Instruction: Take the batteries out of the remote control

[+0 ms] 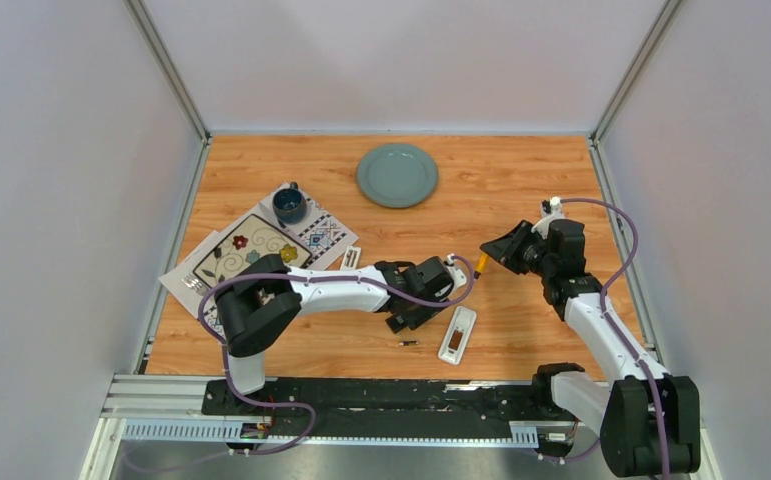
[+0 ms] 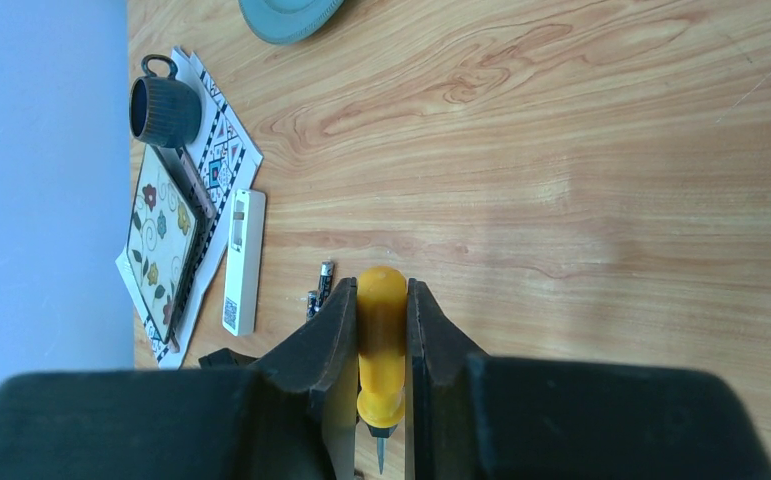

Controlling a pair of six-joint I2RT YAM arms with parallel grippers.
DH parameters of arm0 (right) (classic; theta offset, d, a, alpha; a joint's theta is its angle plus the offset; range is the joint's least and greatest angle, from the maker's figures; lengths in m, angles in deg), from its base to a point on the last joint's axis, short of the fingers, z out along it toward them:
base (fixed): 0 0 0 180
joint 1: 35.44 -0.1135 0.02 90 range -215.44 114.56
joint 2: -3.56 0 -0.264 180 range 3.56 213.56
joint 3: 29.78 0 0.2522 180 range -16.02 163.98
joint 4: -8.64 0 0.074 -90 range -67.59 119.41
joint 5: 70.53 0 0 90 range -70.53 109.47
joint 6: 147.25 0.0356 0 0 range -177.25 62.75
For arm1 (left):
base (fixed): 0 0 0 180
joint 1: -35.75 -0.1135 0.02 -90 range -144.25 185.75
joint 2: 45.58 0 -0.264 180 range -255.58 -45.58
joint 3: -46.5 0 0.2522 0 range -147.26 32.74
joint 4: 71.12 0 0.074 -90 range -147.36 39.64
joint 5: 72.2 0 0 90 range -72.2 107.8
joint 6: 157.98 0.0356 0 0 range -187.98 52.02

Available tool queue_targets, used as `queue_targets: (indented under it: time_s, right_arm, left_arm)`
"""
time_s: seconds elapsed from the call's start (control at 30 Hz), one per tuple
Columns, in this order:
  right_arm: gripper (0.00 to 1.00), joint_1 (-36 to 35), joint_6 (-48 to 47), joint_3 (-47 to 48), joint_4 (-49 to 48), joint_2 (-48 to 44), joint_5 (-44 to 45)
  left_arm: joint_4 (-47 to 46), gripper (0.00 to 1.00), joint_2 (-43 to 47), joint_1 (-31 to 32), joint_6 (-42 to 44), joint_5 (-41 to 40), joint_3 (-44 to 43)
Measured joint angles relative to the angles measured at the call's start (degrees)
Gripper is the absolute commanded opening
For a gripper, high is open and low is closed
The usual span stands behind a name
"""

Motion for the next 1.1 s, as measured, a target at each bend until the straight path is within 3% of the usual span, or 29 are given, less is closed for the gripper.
queue_targets:
  time_s: [0.53, 0.83, 1.0, 1.1]
  right_arm:
    - [0.00, 0.0, 0.0, 0.0, -0.1, 0.0, -0.9]
    - [0.00, -4.3, 0.7, 0.0, -2.3, 3.4, -0.6]
    - [0.00, -7.6, 1.2, 0.2, -4.5, 6.9, 1.0]
    - [0.00, -10.0, 1.3, 0.7, -5.7, 8.9, 3.4]
  left_arm:
    - [-3.0, 0.59, 7.0, 0.0, -1.5, -0.3, 9.1]
    - [-6.3, 0.54, 9.7, -0.2, -3.7, 1.3, 14.3]
    - [-7.3, 0.49, 11.0, -0.2, -4.1, 2.0, 16.1]
    - [-8.1, 0.39, 11.5, -0.2, -4.4, 2.2, 16.8]
